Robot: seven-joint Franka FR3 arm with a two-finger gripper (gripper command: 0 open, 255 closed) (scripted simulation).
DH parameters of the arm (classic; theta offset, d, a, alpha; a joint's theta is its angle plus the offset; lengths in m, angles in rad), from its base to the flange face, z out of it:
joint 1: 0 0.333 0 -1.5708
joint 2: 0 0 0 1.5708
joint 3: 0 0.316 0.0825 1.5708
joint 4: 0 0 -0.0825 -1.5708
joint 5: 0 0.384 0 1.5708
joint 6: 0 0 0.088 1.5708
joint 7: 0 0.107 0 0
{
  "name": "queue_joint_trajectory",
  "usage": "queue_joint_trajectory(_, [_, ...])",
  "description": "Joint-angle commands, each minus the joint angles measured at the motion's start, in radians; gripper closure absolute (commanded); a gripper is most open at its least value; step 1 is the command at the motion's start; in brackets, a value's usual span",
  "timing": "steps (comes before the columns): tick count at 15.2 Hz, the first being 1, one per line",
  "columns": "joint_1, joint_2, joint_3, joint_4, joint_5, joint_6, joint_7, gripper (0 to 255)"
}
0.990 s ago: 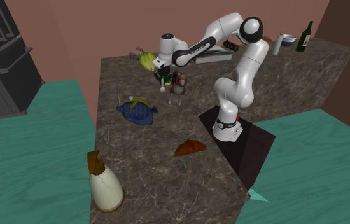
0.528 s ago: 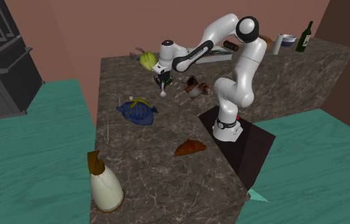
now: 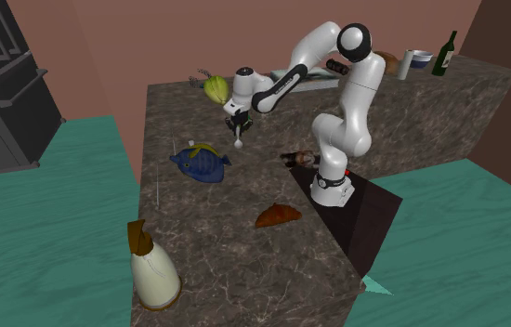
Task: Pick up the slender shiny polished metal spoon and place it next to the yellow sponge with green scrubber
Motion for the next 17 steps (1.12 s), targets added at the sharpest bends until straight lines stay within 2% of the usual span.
queue_joint_trajectory(1, [0.001,0.002,-0.002,-0.002,0.000,0.004,0.001,255])
queue_joint_trajectory(5, [0.001,0.002,-0.002,-0.001,0.000,0.003,0.001,255])
queue_joint_trajectory(6, [0.001,0.002,-0.002,-0.001,0.000,0.003,0.001,0])
queue_joint_trajectory(11, [0.001,0.002,-0.002,-0.001,0.000,0.003,0.001,0])
queue_joint_trajectory(15, [-0.083,-0.142,0.150,0.020,-0.015,-0.177,0.018,0])
queue_joint_trajectory(17, [-0.083,-0.142,0.151,0.020,-0.015,-0.177,0.018,0])
